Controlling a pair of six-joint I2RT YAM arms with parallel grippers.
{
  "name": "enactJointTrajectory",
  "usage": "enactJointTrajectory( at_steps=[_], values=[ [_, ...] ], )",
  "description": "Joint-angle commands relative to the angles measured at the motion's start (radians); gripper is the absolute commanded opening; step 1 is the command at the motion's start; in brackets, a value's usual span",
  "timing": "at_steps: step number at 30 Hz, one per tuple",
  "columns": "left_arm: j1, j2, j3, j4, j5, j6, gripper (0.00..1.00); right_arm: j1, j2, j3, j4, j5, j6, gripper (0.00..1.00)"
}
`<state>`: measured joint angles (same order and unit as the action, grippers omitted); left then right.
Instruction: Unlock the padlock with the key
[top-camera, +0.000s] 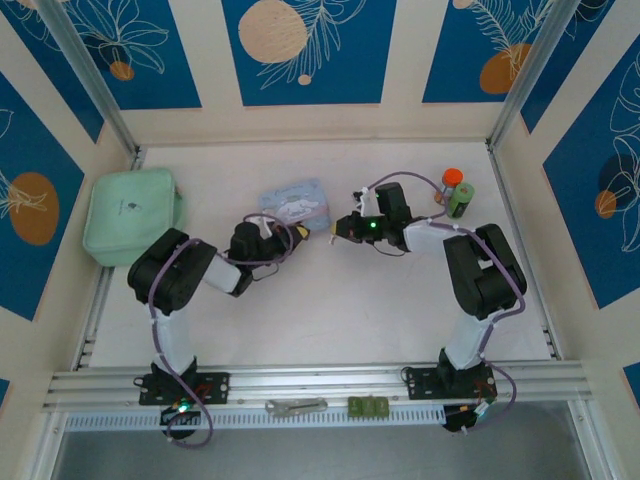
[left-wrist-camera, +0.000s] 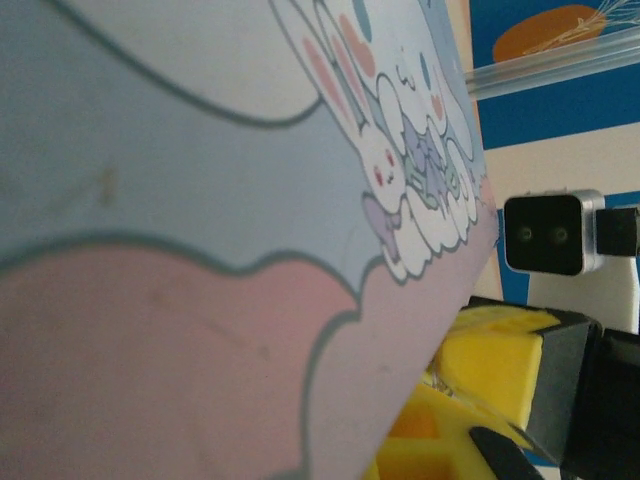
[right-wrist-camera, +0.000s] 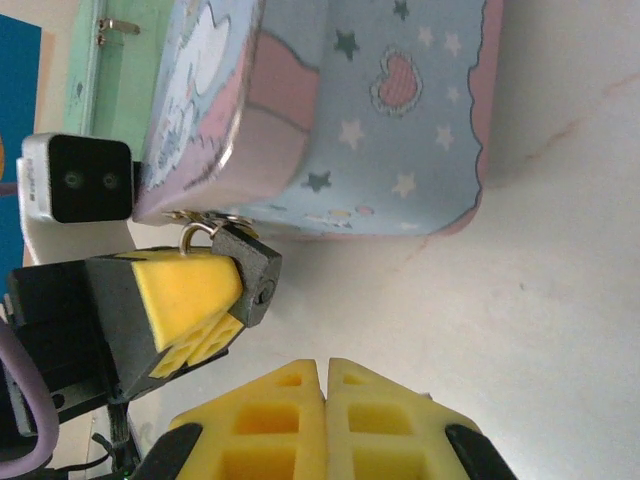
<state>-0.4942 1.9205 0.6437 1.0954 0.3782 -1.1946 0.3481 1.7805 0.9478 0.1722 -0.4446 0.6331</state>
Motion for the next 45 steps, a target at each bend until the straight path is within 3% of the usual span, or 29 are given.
enactJointTrajectory(
  at_steps=[1,7,15,20,25,30,37,45],
  values=[
    [-0.051,0.021,0.053,-0.016,-0.069,0.031,0.0,-0.009,-0.061,-0.039,0.005,-0.019,0.01,0.0],
    [-0.093,0.087,0.053,0.059,-0.115,-0.019,0.04,-0.012,-0.14,-0.124,0.004,0.028,0.018,0.0],
    [-0.101,0.074,0.003,0.071,-0.134,-0.028,0.36,0.028,-0.274,-0.243,0.048,0.17,0.005,0.0],
    [-0.103,-0.003,-0.08,0.081,-0.14,-0.042,0.51,0.052,-0.312,-0.264,0.072,0.201,0.009,0.0],
    [-0.118,-0.143,-0.192,0.077,-0.179,-0.053,0.51,0.101,-0.326,-0.25,0.087,0.236,0.07,0.0],
    [-0.166,-0.255,-0.171,0.012,-0.188,-0.034,0.51,0.156,-0.323,-0.231,0.11,0.312,0.207,0.0],
    [-0.219,-0.225,-0.107,0.062,-0.211,-0.047,0.51,0.201,-0.349,-0.263,0.195,0.397,0.43,0.0],
    [-0.229,-0.158,-0.102,0.157,-0.231,-0.087,0.49,0.207,-0.39,-0.297,0.219,0.427,0.492,0.0]
  ],
)
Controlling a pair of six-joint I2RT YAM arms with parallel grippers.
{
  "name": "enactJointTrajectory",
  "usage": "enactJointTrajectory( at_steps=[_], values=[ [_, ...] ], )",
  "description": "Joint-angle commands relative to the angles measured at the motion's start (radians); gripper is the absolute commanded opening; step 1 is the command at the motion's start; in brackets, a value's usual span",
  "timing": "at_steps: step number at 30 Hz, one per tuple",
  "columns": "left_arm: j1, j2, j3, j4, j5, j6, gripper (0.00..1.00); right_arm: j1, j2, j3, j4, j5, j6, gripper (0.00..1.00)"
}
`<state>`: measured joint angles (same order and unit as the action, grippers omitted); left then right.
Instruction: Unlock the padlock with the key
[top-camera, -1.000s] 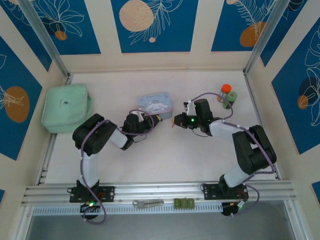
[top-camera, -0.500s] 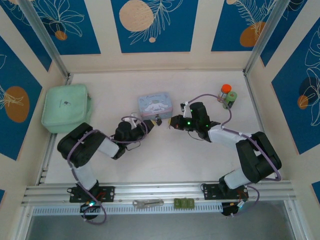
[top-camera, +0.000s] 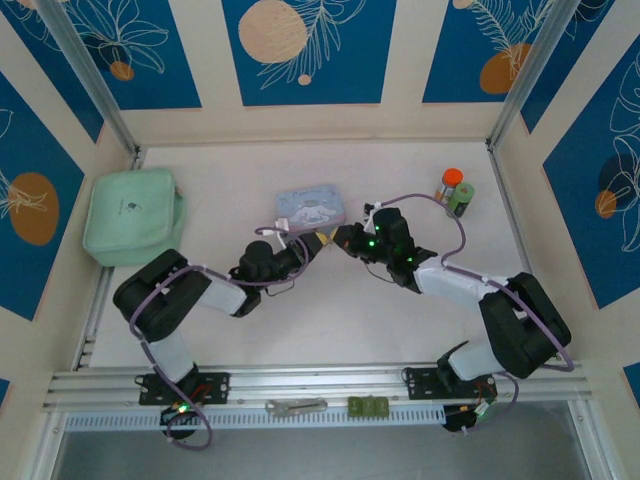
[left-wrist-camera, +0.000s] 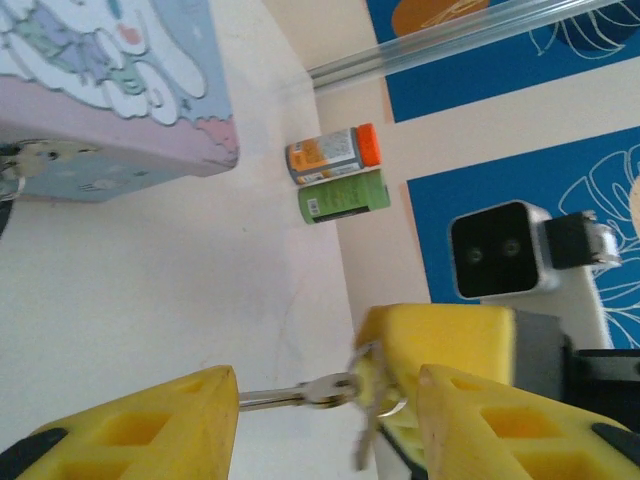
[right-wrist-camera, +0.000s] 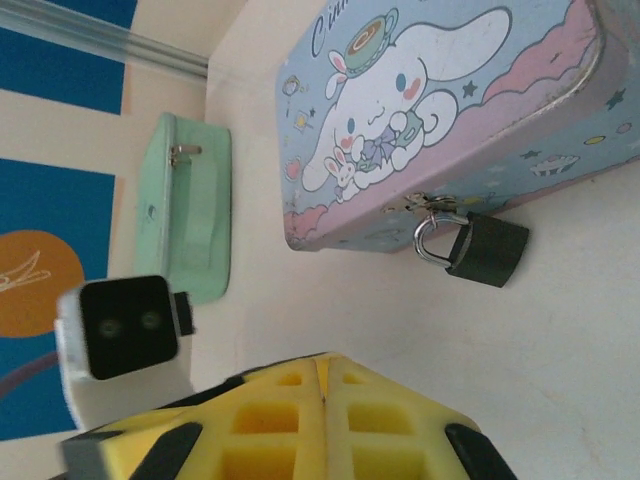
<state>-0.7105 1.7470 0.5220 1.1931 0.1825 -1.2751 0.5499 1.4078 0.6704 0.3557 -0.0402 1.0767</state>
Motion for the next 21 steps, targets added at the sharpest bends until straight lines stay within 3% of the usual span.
enactJointTrajectory(
  at_steps=[1,9,21],
  values=[
    [-0.014,0.019,0.026,0.063,-0.035,-0.008,0.49,0.007,-0.016,-0.022,0.035,0.023,0.055,0.0],
    [-0.031,0.033,0.055,0.077,-0.038,-0.021,0.38,0.008,0.0,-0.043,0.081,0.023,0.078,0.0],
    [-0.055,0.072,0.062,0.124,-0.049,-0.062,0.36,0.014,0.007,-0.067,0.122,0.036,0.098,0.0]
  ],
)
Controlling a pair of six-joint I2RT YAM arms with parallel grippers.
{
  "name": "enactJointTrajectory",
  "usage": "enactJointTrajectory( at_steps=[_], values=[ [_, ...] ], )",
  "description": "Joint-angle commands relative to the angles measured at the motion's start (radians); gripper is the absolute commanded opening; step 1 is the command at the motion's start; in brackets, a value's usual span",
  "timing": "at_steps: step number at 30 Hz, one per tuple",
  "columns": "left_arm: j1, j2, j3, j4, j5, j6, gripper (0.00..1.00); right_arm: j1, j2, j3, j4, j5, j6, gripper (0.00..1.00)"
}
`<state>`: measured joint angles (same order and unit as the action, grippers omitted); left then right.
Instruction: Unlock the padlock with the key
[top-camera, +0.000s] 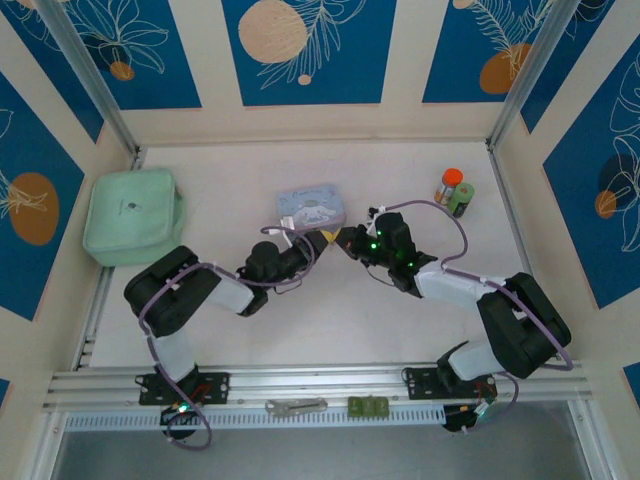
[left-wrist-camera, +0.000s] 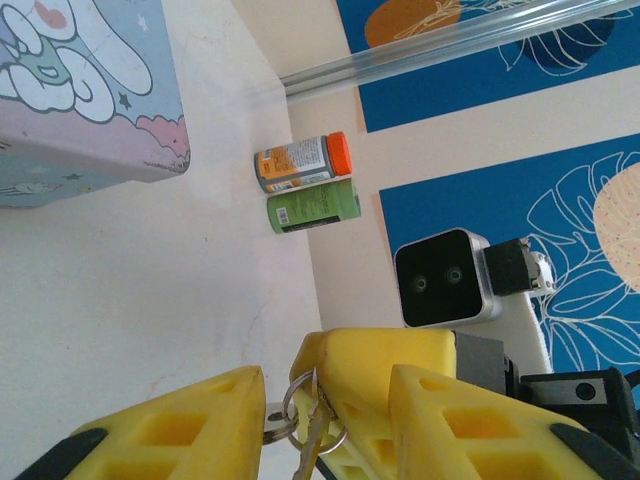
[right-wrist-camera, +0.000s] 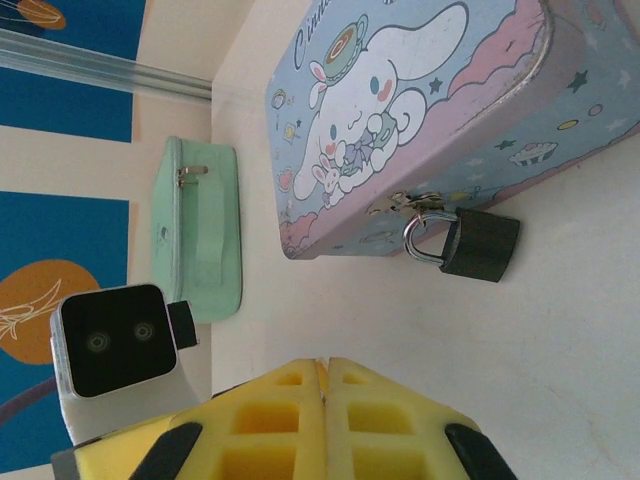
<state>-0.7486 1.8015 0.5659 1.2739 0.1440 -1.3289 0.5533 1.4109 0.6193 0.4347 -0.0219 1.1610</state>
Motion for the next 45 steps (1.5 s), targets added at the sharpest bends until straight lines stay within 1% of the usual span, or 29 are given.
enactJointTrajectory(
  at_steps=[1,6,10,13,16,17,19,25,29,31,34,35,36,37,38,40,42,45],
  values=[
    [-0.017,0.018,0.019,0.044,-0.011,-0.01,0.36,0.011,0.003,-0.019,0.045,0.023,0.016,0.0],
    [-0.021,0.012,0.019,0.038,-0.011,-0.01,0.26,0.018,0.001,-0.029,0.054,0.041,0.022,0.0],
    [-0.021,0.009,0.02,0.039,-0.012,-0.019,0.2,0.042,0.002,-0.031,0.056,0.067,0.018,0.0],
    [-0.024,0.011,0.025,0.038,-0.012,-0.03,0.19,0.054,-0.001,-0.047,0.083,0.097,0.034,0.0],
    [-0.034,0.014,0.019,0.04,-0.023,-0.043,0.25,0.057,-0.012,-0.071,0.127,0.139,0.048,0.0],
    [-0.036,0.016,0.016,0.044,-0.026,-0.046,0.26,0.059,-0.018,-0.073,0.125,0.153,0.046,0.0],
    [-0.038,0.018,0.012,0.057,-0.037,-0.052,0.25,0.061,-0.032,-0.073,0.115,0.177,0.041,0.0],
    [-0.04,0.019,0.019,0.072,-0.044,-0.059,0.19,0.084,-0.046,-0.083,0.095,0.215,0.043,0.0],
    [-0.04,0.022,0.015,0.09,-0.055,-0.062,0.1,0.1,-0.051,-0.095,0.093,0.238,0.052,0.0],
    [-0.04,0.022,0.014,0.088,-0.052,-0.061,0.0,0.103,-0.055,-0.094,0.087,0.239,0.049,0.0],
    [-0.038,0.024,0.015,0.088,-0.044,-0.055,0.0,0.095,-0.061,-0.088,0.083,0.209,0.023,0.0],
    [-0.035,0.021,0.011,0.088,-0.038,-0.049,0.0,0.083,-0.068,-0.084,0.078,0.18,0.0,0.06],
    [-0.032,0.017,0.007,0.088,-0.031,-0.042,0.0,0.067,-0.076,-0.079,0.067,0.146,-0.026,0.16],
    [-0.022,0.011,0.005,0.082,-0.01,-0.028,0.0,0.045,-0.088,-0.073,0.047,0.099,-0.058,0.31],
    [-0.01,0.0,0.005,0.058,0.02,-0.012,0.0,0.014,-0.101,-0.069,0.032,0.036,-0.098,0.42],
    [0.011,-0.032,0.006,-0.015,0.077,0.027,0.0,-0.047,-0.129,-0.081,0.014,-0.073,-0.16,0.55],
    [0.035,-0.071,0.02,-0.113,0.148,0.081,0.0,-0.113,-0.163,-0.093,-0.009,-0.19,-0.216,0.62],
    [0.067,-0.115,0.055,-0.245,0.265,0.145,0.0,-0.209,-0.208,-0.083,-0.091,-0.369,-0.326,0.62]
  ],
)
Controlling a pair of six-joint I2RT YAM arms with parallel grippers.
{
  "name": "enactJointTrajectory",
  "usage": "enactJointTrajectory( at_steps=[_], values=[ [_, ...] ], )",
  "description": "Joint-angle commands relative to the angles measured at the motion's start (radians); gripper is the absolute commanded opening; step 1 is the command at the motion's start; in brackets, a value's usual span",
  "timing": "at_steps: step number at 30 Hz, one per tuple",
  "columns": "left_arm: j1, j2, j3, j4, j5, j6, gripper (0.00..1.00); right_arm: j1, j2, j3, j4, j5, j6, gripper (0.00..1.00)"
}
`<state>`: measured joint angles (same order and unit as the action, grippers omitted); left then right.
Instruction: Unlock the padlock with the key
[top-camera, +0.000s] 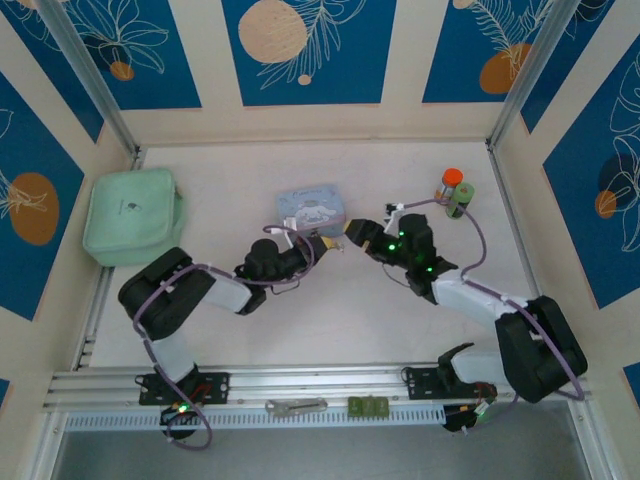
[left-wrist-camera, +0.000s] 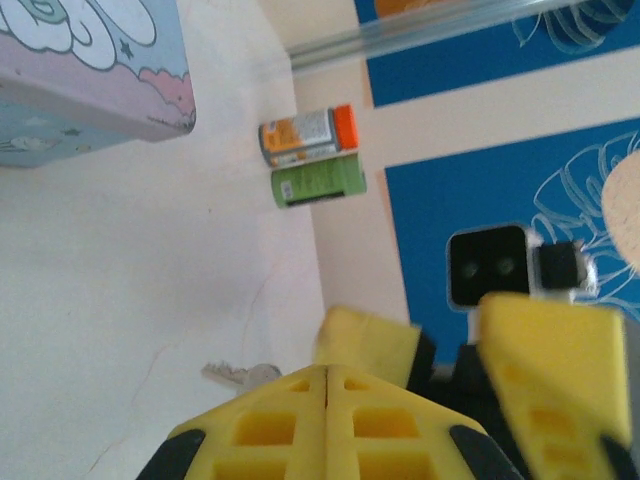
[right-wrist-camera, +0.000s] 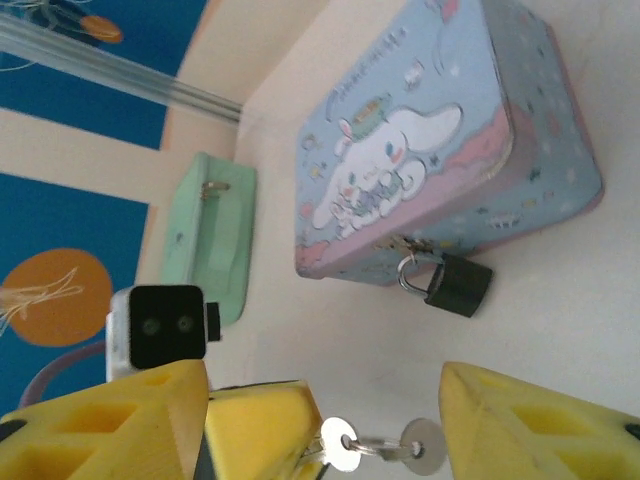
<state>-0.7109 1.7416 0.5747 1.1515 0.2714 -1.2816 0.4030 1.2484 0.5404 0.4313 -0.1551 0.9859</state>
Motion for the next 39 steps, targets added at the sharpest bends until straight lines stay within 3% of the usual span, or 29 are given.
enactJointTrajectory(
  at_steps=[1,7,11,20,28,39],
  values=[
    [0.042,-0.063,0.059,-0.156,0.18,0.115,0.0,-0.089,-0.059,0.004,-0.118,-0.298,-0.186,0.62],
    [0.074,-0.045,0.162,-0.222,0.444,0.179,0.0,-0.196,-0.054,0.021,-0.111,-0.634,-0.278,0.57],
    [0.074,-0.016,0.219,-0.22,0.557,0.178,0.0,-0.19,-0.037,0.035,-0.059,-0.708,-0.288,0.56],
    [0.074,-0.025,0.237,-0.212,0.594,0.178,0.0,-0.151,0.003,0.058,-0.025,-0.697,-0.3,0.53],
    [0.075,-0.034,0.209,-0.18,0.556,0.164,0.0,-0.117,0.018,0.056,-0.027,-0.689,-0.297,0.33],
    [0.079,-0.038,0.197,-0.154,0.528,0.151,0.0,-0.115,-0.014,0.017,-0.055,-0.668,-0.303,0.27]
  ],
)
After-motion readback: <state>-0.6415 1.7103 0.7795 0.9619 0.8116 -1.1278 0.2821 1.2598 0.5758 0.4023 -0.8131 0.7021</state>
